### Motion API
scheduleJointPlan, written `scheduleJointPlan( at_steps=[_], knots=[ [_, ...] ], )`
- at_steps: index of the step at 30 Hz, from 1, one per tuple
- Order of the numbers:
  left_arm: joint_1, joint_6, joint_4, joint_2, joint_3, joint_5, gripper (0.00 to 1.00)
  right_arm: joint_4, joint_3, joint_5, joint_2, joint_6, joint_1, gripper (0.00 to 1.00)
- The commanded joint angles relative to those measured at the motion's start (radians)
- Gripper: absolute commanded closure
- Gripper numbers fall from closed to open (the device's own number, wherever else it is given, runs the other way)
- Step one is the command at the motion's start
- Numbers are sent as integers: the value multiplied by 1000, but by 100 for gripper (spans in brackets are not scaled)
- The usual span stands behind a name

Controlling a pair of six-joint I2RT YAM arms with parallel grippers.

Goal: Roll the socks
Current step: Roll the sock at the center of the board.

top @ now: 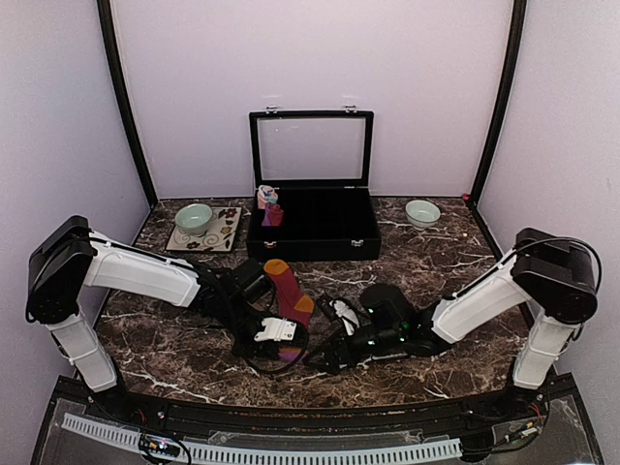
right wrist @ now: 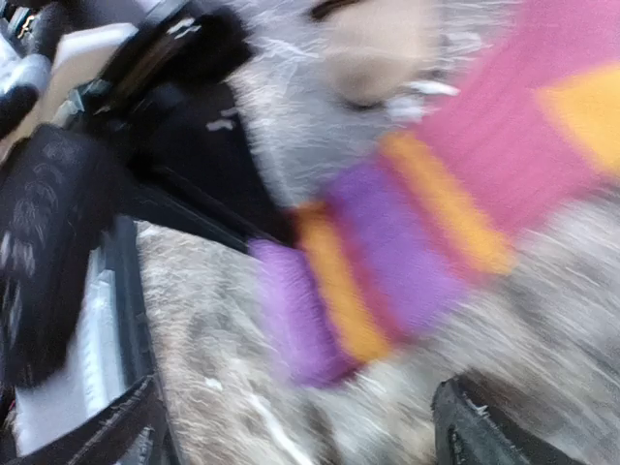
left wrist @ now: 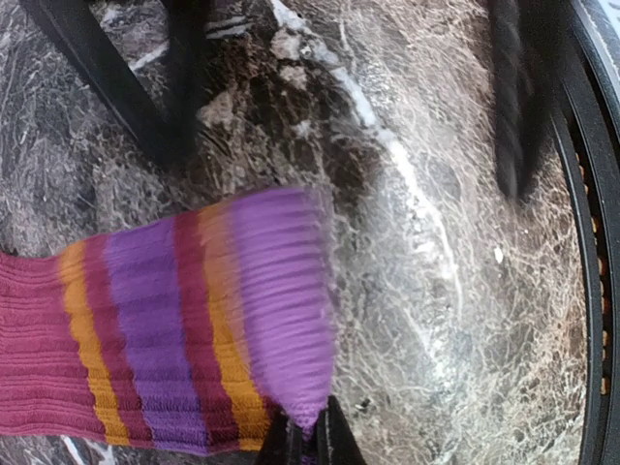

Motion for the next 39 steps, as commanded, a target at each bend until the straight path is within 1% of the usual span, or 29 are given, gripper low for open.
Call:
scheduleJointPlan(
  at_steps=[1,4,6,7,8,9,10,11,12,14,16,18,20,21,25,30,34,39],
  knots=[
    [4,8,-102,3,2,25,100,-117,-118,319,-154,-46,2,1],
    [15,9,-119,11,16,43,100,-114,-187,552,-332,-71,21,1],
    [26,7,-129,20,25,54,100,-109,-224,641,-420,-55,21,1],
    [32,6,-137,27,31,61,100,-83,-262,637,-462,-39,21,1],
    [38,5,-148,35,43,69,100,3,-314,628,-500,1,15,1],
    [46,4,-159,41,55,80,100,91,-367,651,-526,56,4,1],
    [53,1,-170,47,65,97,100,126,-398,674,-540,95,0,0],
    [61,-1,-182,53,75,115,100,162,-411,623,-541,42,-2,0],
    [68,-4,-193,61,84,133,100,162,-403,574,-533,-21,6,1],
    [82,-8,-223,85,108,174,100,106,-367,579,-507,-105,41,6],
    [97,-13,-264,114,136,209,100,98,-354,606,-481,-211,104,10],
    [110,-18,-299,142,167,243,100,106,-346,611,-451,-305,163,19],
    [123,-14,-332,168,192,279,100,108,-323,567,-417,-392,204,30],
    [126,-11,-350,183,203,296,100,105,-303,561,-395,-430,228,34],
    [129,-1,-425,259,269,349,100,15,-157,599,-258,-553,314,41],
    [131,27,-488,314,312,361,100,-1,-6,588,-128,-680,340,46],
    [131,37,-496,319,321,363,100,-16,51,560,-61,-746,339,51],
    [131,49,-508,322,322,366,100,-6,76,529,-3,-792,318,56]
  ],
)
